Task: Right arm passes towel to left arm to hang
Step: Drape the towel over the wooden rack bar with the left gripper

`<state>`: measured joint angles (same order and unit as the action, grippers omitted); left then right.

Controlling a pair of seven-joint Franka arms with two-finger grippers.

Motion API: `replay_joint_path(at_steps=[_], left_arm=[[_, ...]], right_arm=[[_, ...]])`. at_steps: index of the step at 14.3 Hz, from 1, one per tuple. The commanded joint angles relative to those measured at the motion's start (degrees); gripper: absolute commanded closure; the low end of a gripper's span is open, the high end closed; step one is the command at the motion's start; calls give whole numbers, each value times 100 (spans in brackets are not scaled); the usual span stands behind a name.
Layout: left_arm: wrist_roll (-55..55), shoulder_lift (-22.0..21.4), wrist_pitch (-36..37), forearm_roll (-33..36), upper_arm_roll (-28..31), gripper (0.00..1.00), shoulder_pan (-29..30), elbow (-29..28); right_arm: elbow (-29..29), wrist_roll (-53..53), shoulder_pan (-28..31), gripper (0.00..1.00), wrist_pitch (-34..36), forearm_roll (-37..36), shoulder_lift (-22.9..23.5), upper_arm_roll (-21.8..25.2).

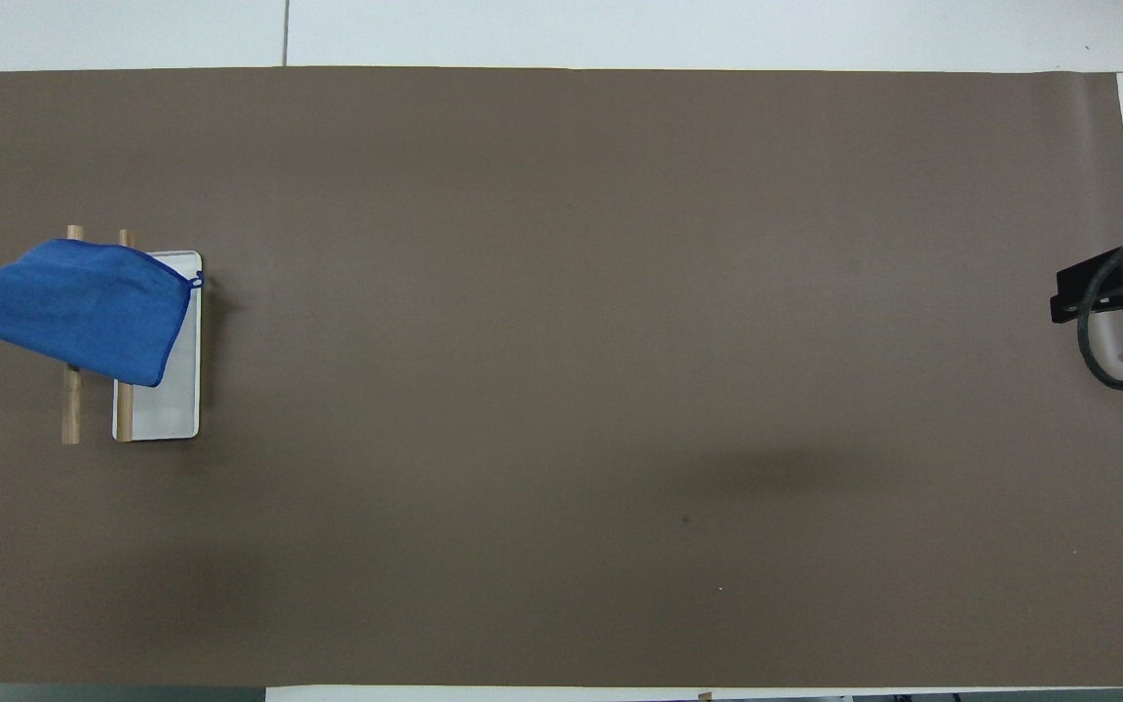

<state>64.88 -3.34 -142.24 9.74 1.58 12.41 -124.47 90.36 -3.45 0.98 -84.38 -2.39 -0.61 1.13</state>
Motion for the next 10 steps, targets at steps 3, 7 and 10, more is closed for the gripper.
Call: replay_joint_path(at_steps=[3, 7, 10], left_arm=[[296, -114, -154, -33, -44, 100, -19, -384], [753, -88, -111, -218, -61, 63, -151, -394], [710, -27, -14, -245, -61, 0, -231, -149]], right_arm=[[-166, -24, -186, 0, -35, 20, 16, -25], [-177, -33, -221, 0, -121, 222, 35, -25], [-89, -33, -396, 0, -167, 222, -1, -25]])
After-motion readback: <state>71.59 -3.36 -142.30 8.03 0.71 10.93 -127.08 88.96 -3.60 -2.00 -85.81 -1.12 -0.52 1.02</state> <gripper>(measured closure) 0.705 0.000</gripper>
